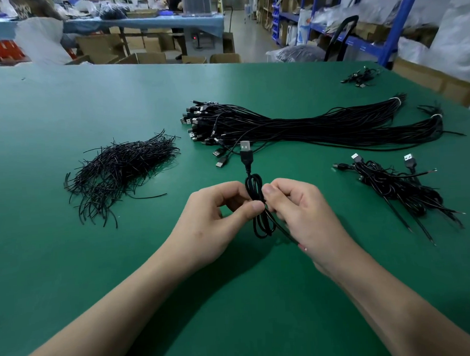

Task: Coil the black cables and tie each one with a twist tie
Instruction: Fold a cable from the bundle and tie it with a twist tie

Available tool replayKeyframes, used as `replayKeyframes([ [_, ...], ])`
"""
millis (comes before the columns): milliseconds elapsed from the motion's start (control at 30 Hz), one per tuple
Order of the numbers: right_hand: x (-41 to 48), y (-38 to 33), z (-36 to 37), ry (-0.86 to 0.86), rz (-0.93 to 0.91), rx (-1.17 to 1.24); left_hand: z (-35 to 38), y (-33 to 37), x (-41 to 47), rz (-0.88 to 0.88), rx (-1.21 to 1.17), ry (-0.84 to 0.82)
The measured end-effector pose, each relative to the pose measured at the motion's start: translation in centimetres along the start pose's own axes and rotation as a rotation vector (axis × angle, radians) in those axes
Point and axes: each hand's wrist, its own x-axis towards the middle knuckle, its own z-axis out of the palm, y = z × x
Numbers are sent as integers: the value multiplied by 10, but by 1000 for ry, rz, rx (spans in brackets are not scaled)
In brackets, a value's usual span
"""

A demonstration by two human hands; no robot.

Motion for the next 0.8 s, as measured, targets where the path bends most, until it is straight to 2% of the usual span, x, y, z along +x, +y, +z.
replayKeyframes([
  [100,0,-2,-2,-30,78,7,0,0,-2,154,204,88],
  [233,-2,-6,-1,-108,280,351,-2,-4,-1,455,576,261],
  [300,-4,-8,-1,-131,307,399,-2,-5,1,625,741,346],
  [367,-4,-8,0,-110,301,379,-3,-6,2,683,792,371],
  [433,-3,-7,2,-21,254,324,0,-7,2,586,640,323],
  [567,-2,-3,2,173,-70,-115,6,-9,-3,82,-13,203],
  [633,-5,-3,3,241,-212,-275,8,-9,-1,-133,-245,133],
  [700,-7,-4,4,257,-293,-384,7,-9,0,-254,-368,22],
  [800,-6,-3,5,239,-336,-454,7,-8,0,-287,-479,-86],
])
